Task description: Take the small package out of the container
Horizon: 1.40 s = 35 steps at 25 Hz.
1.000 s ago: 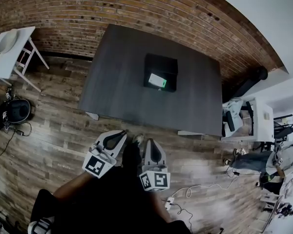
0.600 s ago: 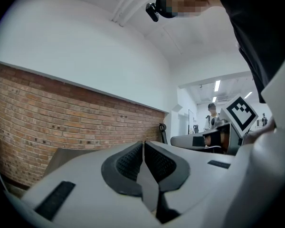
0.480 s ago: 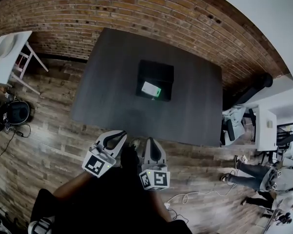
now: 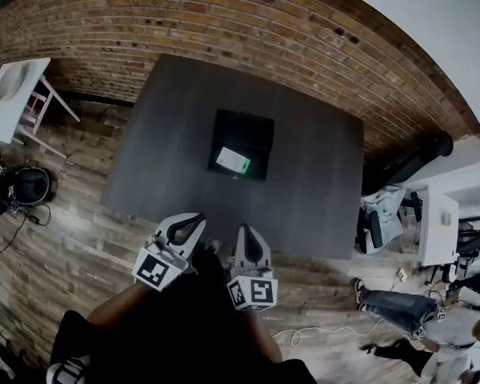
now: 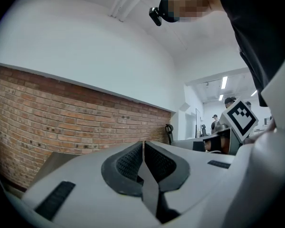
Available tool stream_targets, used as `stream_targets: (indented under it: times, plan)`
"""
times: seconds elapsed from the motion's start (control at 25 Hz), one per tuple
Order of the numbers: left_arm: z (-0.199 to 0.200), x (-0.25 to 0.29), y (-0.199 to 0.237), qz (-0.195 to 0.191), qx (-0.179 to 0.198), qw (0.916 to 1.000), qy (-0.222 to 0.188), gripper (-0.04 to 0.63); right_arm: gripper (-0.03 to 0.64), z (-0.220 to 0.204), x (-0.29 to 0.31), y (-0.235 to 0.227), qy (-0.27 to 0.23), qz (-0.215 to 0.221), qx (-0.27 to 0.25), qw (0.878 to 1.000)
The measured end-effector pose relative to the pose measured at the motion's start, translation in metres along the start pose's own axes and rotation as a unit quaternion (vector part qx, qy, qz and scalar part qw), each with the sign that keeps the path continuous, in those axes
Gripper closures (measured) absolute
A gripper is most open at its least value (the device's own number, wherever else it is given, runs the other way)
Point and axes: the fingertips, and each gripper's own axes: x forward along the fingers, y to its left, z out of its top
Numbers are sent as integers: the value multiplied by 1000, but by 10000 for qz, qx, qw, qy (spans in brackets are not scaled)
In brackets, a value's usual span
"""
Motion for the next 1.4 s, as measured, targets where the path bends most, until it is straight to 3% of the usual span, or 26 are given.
stream_targets:
  times: [0.4,0.8,1.4]
  plan:
    - [2,64,-5,300,69,9995,28,554,594,10,29,-61,131,260,21,9996]
    - [-4,86,16,599,-68,9981,104,554,594,3,58,-84,378,336,110,9987]
    - [-26,137,73,277,-262,9988,315,554,594,-13,127,-107,766,-69,176,9969]
